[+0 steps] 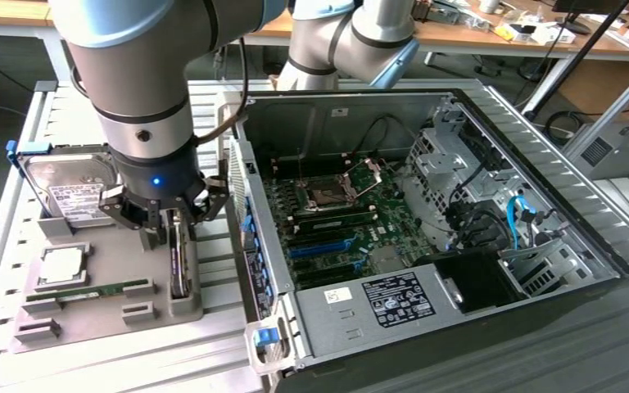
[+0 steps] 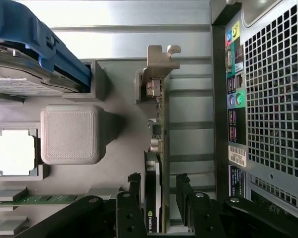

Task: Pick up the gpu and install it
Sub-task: 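Pick up the gpu and move the gpu toward the slot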

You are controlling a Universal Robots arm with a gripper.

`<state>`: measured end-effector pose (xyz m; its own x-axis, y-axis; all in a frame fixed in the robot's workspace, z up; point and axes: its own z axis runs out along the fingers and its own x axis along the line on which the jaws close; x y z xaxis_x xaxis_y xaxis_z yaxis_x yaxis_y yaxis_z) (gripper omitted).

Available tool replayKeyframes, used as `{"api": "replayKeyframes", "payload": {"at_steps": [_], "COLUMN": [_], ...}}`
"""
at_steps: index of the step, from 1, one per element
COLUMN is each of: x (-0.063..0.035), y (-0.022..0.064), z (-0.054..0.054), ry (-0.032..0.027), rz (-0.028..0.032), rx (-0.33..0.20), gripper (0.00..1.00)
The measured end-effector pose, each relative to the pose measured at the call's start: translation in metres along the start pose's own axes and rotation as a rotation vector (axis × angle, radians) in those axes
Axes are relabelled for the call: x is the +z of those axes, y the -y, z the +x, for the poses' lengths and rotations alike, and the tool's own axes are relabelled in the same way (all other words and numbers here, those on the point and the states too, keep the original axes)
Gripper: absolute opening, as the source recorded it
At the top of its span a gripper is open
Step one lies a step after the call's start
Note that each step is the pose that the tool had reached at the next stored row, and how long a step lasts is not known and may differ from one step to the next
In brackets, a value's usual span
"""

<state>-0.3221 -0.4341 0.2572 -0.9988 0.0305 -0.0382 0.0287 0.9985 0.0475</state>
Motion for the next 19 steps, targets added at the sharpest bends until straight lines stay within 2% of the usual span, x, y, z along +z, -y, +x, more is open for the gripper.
{"api": "replayKeyframes", "payload": {"at_steps": [9,17,18,19], "x": [0.0097,0.0101,0.0101,0.0101], "y": [-0.0003,-0.0003,-0.0003,-0.0003], "z": [0.0004,0.0005,0.0005,0.0005], "ry": [-0.0001,-0.0002,-0.0002,-0.0003], "rz": [0.0001,0.0,0.0,0.0], "rx": [0.0,0.0,0.0,0.0], "gripper": [0.42,0.42,0.41,0.34]}}
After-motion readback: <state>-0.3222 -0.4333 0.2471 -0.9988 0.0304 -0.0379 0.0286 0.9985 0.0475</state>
